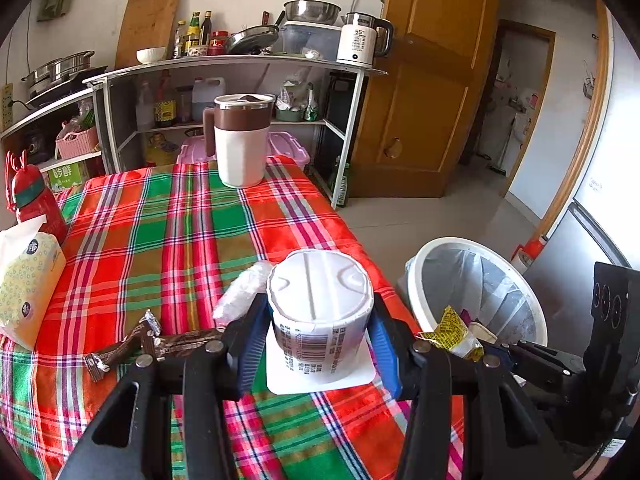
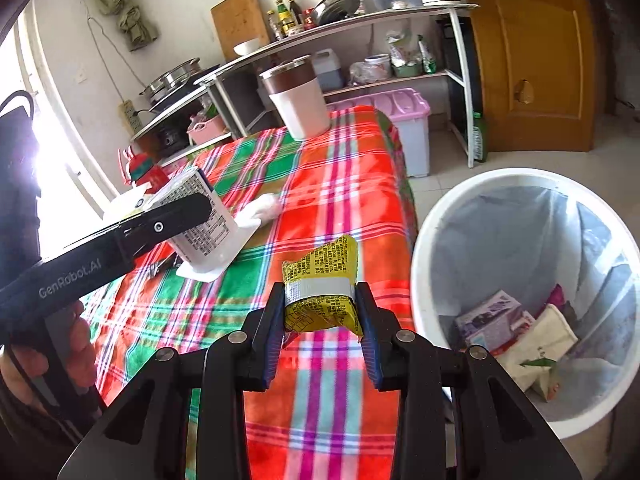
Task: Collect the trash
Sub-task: 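Carry the paper cup and yellow bag over the bin and open both grippers, then move both open grippers back over the table toward the remaining trash, then grasp the crumpled clear plastic bag with the right gripper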
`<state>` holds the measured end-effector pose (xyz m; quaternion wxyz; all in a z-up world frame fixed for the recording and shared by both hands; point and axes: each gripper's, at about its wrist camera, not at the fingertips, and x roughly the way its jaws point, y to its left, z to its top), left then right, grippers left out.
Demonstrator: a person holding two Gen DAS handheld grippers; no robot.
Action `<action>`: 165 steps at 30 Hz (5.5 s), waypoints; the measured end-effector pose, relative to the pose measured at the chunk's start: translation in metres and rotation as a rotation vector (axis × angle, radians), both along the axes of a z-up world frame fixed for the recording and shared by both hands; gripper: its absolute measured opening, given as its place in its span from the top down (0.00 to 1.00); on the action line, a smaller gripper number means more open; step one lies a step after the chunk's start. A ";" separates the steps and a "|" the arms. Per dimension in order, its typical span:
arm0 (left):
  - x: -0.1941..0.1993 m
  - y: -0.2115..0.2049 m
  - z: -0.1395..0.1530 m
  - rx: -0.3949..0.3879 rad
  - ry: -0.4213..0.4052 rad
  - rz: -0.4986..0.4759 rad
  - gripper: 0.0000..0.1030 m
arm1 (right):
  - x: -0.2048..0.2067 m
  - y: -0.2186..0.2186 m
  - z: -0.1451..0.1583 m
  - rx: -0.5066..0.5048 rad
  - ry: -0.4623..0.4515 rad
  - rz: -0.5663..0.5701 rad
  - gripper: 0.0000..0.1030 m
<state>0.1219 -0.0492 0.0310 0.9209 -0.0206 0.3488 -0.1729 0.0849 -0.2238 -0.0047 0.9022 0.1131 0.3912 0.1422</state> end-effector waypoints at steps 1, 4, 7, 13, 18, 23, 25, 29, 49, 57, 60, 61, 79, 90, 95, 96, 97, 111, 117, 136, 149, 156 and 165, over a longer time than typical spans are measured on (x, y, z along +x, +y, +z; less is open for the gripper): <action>-0.002 -0.005 0.000 -0.001 -0.001 -0.010 0.51 | -0.002 -0.005 0.001 -0.001 -0.003 -0.012 0.66; -0.006 -0.022 0.001 0.001 -0.005 -0.043 0.51 | -0.006 -0.019 0.003 -0.001 -0.005 -0.040 0.66; -0.009 -0.040 0.001 0.000 -0.004 -0.077 0.51 | -0.011 -0.033 0.004 -0.005 -0.008 -0.078 0.66; -0.015 -0.076 -0.002 0.009 0.006 -0.146 0.51 | -0.017 -0.065 0.005 -0.005 -0.009 -0.145 0.66; -0.018 -0.101 -0.005 0.021 0.013 -0.188 0.51 | -0.022 -0.090 0.002 -0.015 0.000 -0.196 0.66; -0.020 -0.123 -0.009 0.031 0.026 -0.228 0.51 | -0.024 -0.115 -0.002 -0.041 0.018 -0.255 0.66; -0.021 -0.131 -0.012 0.031 0.032 -0.243 0.51 | -0.024 -0.124 -0.004 -0.045 0.030 -0.274 0.66; -0.021 -0.146 -0.016 0.039 0.040 -0.267 0.51 | -0.024 -0.136 -0.009 -0.067 0.055 -0.303 0.66; -0.020 -0.150 -0.020 0.013 0.065 -0.272 0.36 | -0.024 -0.141 -0.017 -0.121 0.100 -0.336 0.50; -0.024 -0.131 -0.015 0.003 0.048 -0.243 0.35 | -0.026 -0.132 -0.009 -0.114 0.078 -0.334 0.50; -0.025 -0.122 -0.014 -0.005 0.048 -0.228 0.34 | -0.027 -0.127 -0.008 -0.112 0.070 -0.330 0.50; -0.026 -0.119 -0.014 -0.007 0.046 -0.222 0.34 | -0.027 -0.125 -0.007 -0.110 0.066 -0.328 0.50; -0.026 -0.027 -0.018 -0.029 0.023 -0.044 0.34 | -0.014 -0.060 0.001 -0.074 0.026 -0.190 0.50; -0.019 0.047 -0.025 -0.047 0.029 0.125 0.33 | 0.007 -0.020 -0.004 -0.067 0.038 -0.119 0.50; -0.017 0.073 -0.031 -0.031 0.035 0.175 0.33 | 0.020 0.001 -0.007 -0.063 0.051 -0.082 0.50; -0.017 0.079 -0.032 -0.029 0.037 0.184 0.33 | 0.023 0.007 -0.008 -0.065 0.051 -0.071 0.50; -0.017 0.085 -0.033 -0.029 0.040 0.195 0.33 | 0.025 0.011 -0.008 -0.068 0.051 -0.064 0.50; 0.001 0.148 -0.051 0.015 0.074 0.299 0.33 | 0.069 0.064 -0.019 -0.032 0.103 0.029 0.50; 0.015 0.155 -0.061 0.039 0.106 0.274 0.32 | 0.090 0.081 -0.019 -0.025 0.121 0.043 0.50; 0.046 0.152 -0.079 0.084 0.179 0.224 0.32 | 0.143 0.103 -0.030 0.041 0.203 0.052 0.50; 0.047 0.152 -0.080 0.103 0.180 0.214 0.37 | 0.159 0.131 -0.034 0.035 0.205 0.098 0.50; 0.049 0.161 -0.079 0.079 0.180 0.247 0.53 | 0.158 0.139 -0.035 0.011 0.191 0.135 0.63; 0.046 0.169 -0.079 0.047 0.185 0.263 0.59 | 0.154 0.147 -0.037 0.000 0.198 0.164 0.65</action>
